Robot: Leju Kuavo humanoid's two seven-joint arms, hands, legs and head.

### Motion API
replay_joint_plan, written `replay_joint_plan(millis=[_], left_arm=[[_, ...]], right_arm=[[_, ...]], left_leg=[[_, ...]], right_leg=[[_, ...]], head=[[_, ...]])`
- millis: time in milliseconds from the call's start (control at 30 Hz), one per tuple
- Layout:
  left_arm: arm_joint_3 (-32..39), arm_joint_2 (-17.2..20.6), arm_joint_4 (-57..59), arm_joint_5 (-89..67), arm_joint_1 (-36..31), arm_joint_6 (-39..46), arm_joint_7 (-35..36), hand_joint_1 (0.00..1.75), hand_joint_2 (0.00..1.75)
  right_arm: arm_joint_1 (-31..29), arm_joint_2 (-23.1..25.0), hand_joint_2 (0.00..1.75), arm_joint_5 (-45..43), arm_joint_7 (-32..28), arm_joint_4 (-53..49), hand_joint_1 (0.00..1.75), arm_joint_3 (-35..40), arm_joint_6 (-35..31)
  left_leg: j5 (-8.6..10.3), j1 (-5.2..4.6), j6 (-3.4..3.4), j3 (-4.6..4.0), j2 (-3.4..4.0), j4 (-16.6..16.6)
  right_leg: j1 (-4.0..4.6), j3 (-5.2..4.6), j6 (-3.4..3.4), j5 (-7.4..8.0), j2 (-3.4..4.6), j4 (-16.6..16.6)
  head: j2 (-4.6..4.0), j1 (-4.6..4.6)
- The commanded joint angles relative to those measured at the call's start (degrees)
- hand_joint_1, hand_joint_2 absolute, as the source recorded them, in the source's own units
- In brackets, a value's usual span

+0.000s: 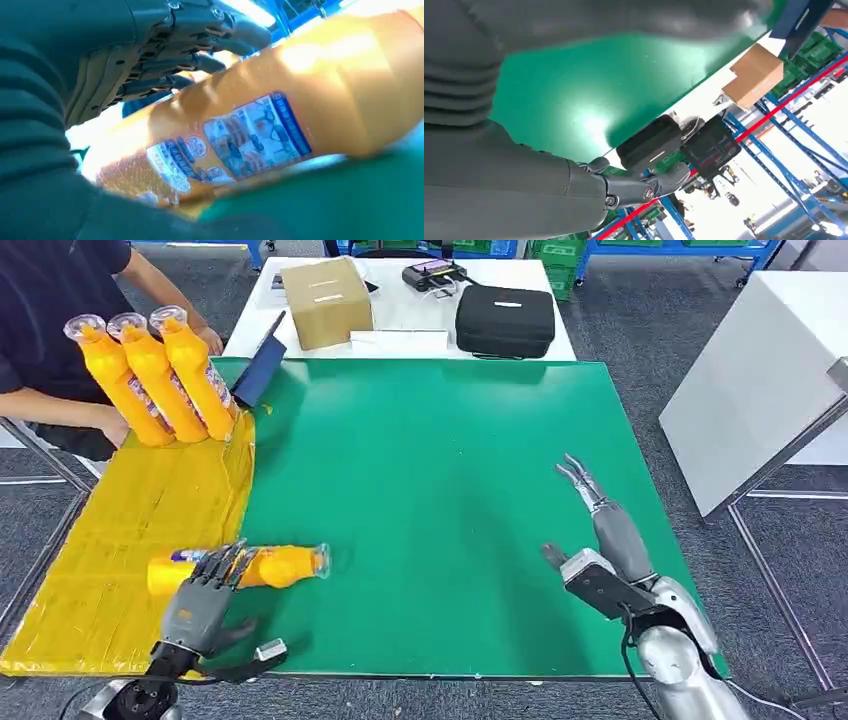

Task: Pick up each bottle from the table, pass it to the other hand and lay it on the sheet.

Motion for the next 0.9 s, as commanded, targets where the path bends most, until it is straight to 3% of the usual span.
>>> replay_joint_plan(millis=[33,100,133,167,200,267,300,367,433,900], left_arm=[[13.8,-8.0,0.5,2.2,4.9,-0.5,-8.9,0.00,0.00],[18.4,-11.3,-2.6,5.2,5.5,-0.4,-11.8,0.00,0.00],[20.5,-13.7,-4.8,13.5,5.5,-0.3,-17.8,0.00,0.00],[23.0,-16.3,-8.0,23.1,5.6,-1.7,-22.9,0.00,0.00],[26.4,-19.9,-12.9,39.7,5.3,-8.1,-31.0,0.00,0.00],[29.8,-23.9,-20.5,57.8,5.4,-18.0,-38.7,0.00,0.00],[30.7,-25.1,-24.6,67.9,6.2,-26.8,-39.5,0.00,0.00],[30.6,-26.6,-30.3,75.1,8.2,-33.0,-42.7,0.00,0.00],[30.4,-27.0,-32.3,75.2,9.5,-33.3,-42.4,0.00,0.00],[24.8,-28.5,-40.7,83.4,16.0,-41.7,-44.2,0.00,0.00]], right_arm=[[-0.1,2.3,1.75,1.3,0.3,3.6,0.00,0.8,-0.1],[1.6,3.0,1.75,2.2,0.1,2.7,0.00,0.7,-0.7],[3.0,3.6,1.75,4.1,-0.8,1.8,0.00,0.8,-1.8],[4.2,4.6,0.00,5.0,-1.6,1.2,0.00,0.8,-2.5],[6.3,7.3,0.00,7.2,-2.7,0.4,0.00,1.0,-4.1],[7.0,11.2,0.00,7.2,-4.0,0.8,0.00,3.0,-6.2],[7.0,14.6,0.00,4.8,-6.8,1.1,0.00,4.0,-8.5],[6.5,16.7,0.00,4.6,-8.0,1.0,0.00,6.6,-10.5],[6.1,17.2,0.00,5.2,-7.6,1.0,0.00,7.6,-11.2],[7.2,21.3,0.00,10.0,-8.5,0.8,0.00,13.3,-17.2]], left_leg=[[-0.04,0.01,-0.03,0.12,0.31,-0.1],[-0.03,-0.03,-0.01,0.11,0.17,-0.1],[-0.01,-0.08,0.00,0.10,0.09,-0.1],[-0.03,-0.07,-0.02,0.08,0.14,-0.1],[-0.01,-0.07,0.00,0.05,0.01,0.0],[-0.02,-0.02,-0.02,-0.11,-0.16,0.0],[0.00,-0.01,-0.01,-0.20,-0.07,0.1],[-0.07,0.02,-0.04,-0.31,0.07,0.1],[-0.19,0.07,-0.06,-0.44,0.41,0.2],[-0.11,0.00,-0.05,-0.49,0.45,0.0]], right_leg=[[0.00,0.03,-0.04,0.08,0.47,-0.1],[-0.05,0.05,-0.02,0.02,0.28,-0.1],[-0.09,0.05,-0.01,0.01,0.18,-0.1],[-0.08,0.02,-0.03,0.02,0.28,-0.1],[-0.08,0.02,0.00,0.00,0.10,-0.1],[-0.03,-0.10,-0.03,-0.04,-0.01,-0.1],[-0.02,-0.25,-0.01,0.00,0.01,0.0],[0.01,-0.37,-0.05,-0.01,0.22,0.0],[0.07,-0.53,-0.07,-0.02,0.58,0.1],[-0.01,-0.68,-0.02,0.00,0.49,0.0]], head=[[0.00,0.02],[0.00,0.02],[0.00,0.00],[0.00,0.02],[0.00,0.02],[0.00,0.02],[0.00,0.00],[0.00,0.04],[0.00,0.04],[0.00,0.02]])
